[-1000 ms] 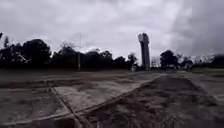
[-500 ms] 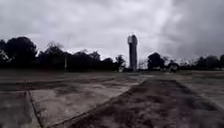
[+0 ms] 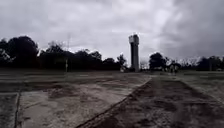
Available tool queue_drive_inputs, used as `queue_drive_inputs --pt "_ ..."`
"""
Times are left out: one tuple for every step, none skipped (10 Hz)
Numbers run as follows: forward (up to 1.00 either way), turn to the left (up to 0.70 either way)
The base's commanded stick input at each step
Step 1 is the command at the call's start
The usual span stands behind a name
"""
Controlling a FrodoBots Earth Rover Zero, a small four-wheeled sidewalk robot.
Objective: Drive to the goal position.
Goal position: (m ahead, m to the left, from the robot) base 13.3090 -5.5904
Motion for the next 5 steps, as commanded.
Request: queue_drive_inputs --pt "0.70 0.00" --pt "0.70 0.00" --pt "0.70 0.00" --pt "0.70 0.00" --pt "0.70 0.00"
